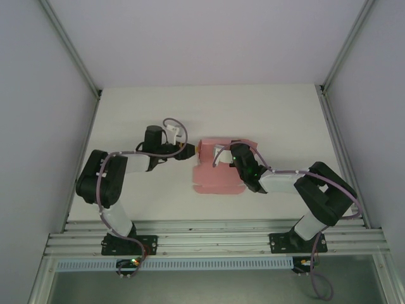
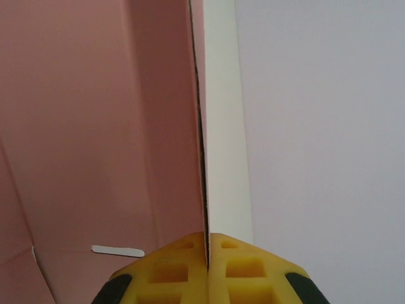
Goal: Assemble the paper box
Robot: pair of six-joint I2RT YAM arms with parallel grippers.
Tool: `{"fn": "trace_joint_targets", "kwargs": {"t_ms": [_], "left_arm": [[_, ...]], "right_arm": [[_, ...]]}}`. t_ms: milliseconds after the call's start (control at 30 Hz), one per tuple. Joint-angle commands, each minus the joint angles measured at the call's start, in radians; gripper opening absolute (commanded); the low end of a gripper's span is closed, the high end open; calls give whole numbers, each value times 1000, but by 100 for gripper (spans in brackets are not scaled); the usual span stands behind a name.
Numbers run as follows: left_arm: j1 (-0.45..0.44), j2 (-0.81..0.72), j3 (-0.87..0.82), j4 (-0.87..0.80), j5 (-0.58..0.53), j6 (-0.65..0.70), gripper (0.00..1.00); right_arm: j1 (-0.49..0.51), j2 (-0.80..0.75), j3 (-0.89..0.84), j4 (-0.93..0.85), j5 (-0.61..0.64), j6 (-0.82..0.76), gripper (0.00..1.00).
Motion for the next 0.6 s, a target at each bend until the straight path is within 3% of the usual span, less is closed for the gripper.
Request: {"fn": "trace_joint_targets", "kwargs": {"t_ms": [0, 200, 567], "left_arm": [[-32, -7, 37, -89, -10, 121, 51], [-38, -59, -44, -77, -83, 168, 51], [-116, -112, -90, -56, -29, 210, 53]], "right_arm": [[16, -19, -6, -59, 24, 34, 0], [32, -12, -8, -51, 67, 28, 0], [42, -47, -15, -96, 93, 30, 0]]}}
